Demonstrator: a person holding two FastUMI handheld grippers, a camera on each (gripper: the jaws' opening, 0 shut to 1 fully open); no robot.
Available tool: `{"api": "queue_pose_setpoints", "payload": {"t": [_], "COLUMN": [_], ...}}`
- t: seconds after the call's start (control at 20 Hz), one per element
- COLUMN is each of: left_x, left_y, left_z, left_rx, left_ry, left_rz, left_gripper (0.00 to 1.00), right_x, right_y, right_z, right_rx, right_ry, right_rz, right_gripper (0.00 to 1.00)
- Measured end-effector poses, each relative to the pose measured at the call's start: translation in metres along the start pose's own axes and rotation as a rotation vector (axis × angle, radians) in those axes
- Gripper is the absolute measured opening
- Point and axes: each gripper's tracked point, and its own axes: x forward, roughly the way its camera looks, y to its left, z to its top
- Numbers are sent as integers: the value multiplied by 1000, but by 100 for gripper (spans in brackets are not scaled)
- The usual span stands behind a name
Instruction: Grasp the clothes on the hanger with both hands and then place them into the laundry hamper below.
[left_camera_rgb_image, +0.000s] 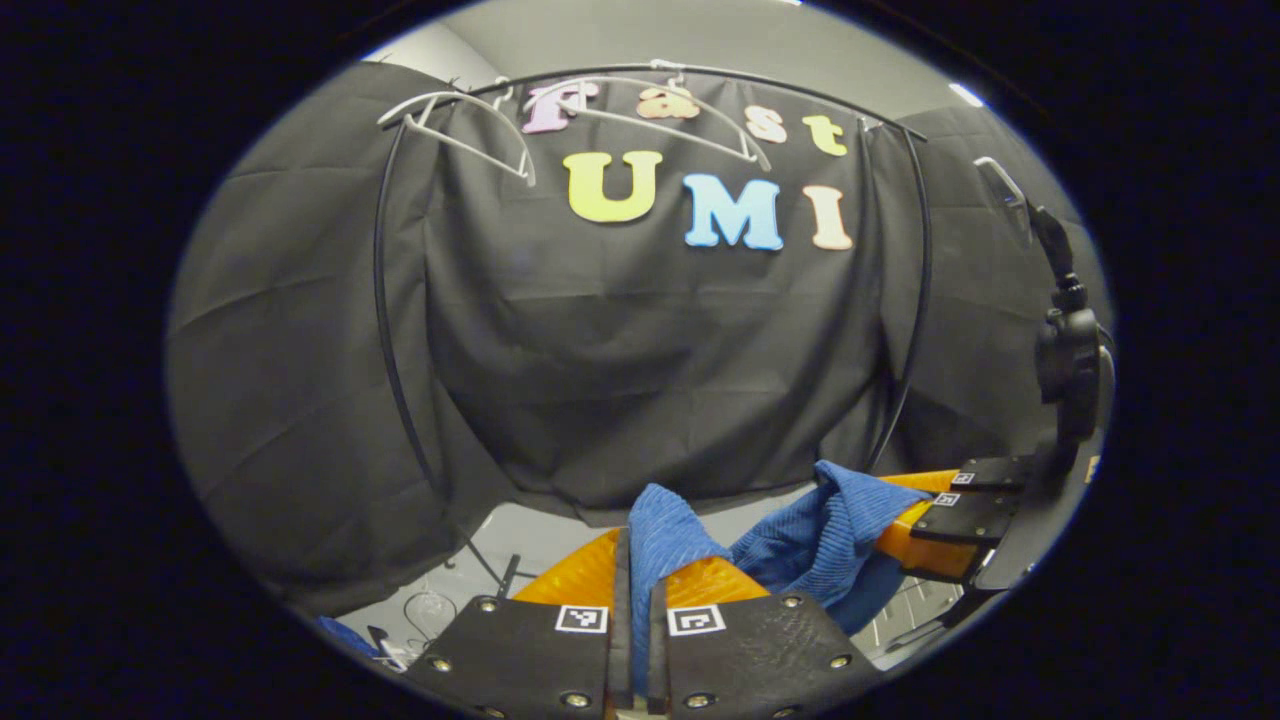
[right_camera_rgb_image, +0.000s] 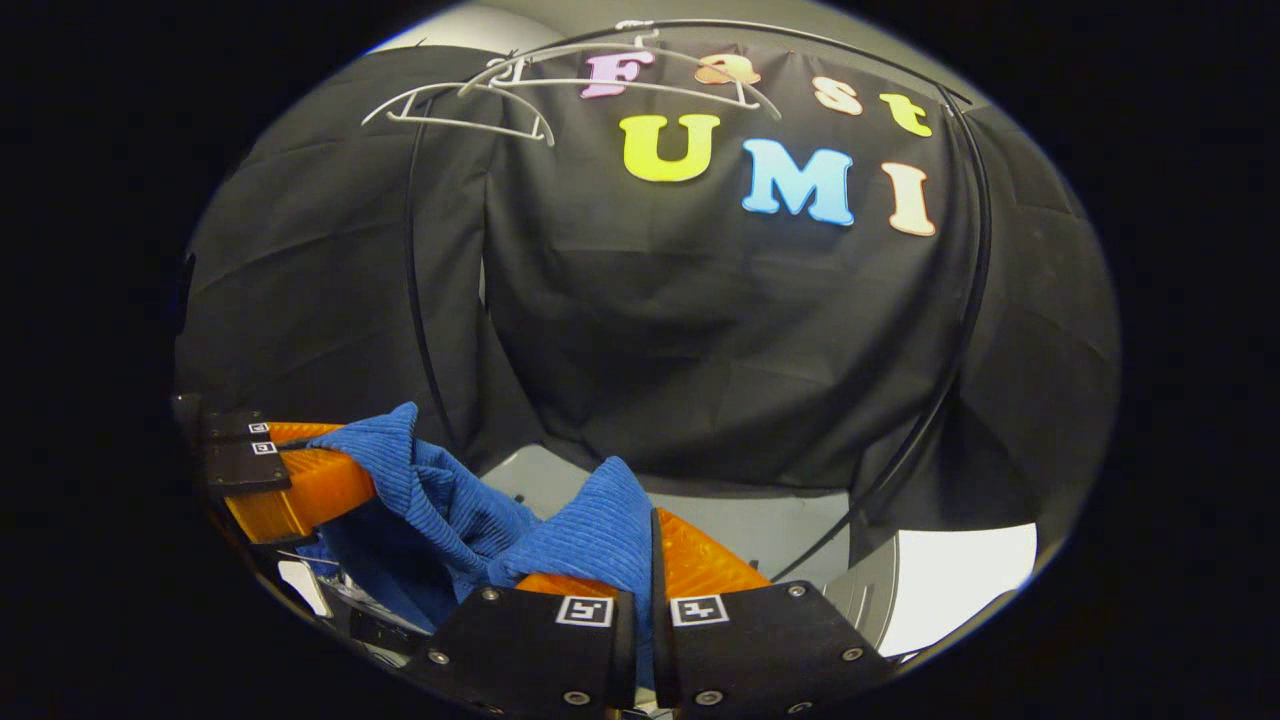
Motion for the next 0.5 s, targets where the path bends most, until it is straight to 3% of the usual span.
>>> {"api": "queue_pose_setpoints", "payload": {"t": [0.4,0.45,0.5], "left_x": [-2,2,6], "left_y": [6,6,6], "left_z": [-85,-95,-106], "left_rx": [31,28,27], "left_ry": [175,199,229], "left_rz": [34,40,43], "left_gripper": [7,9,9], "right_x": [-2,-1,-3], "right_y": [4,2,1], "right_z": [-76,-83,-89], "right_rx": [6,2,0], "right_ry": [189,210,230], "right_rz": [-5,-7,-8], "right_gripper": [16,19,31]}}
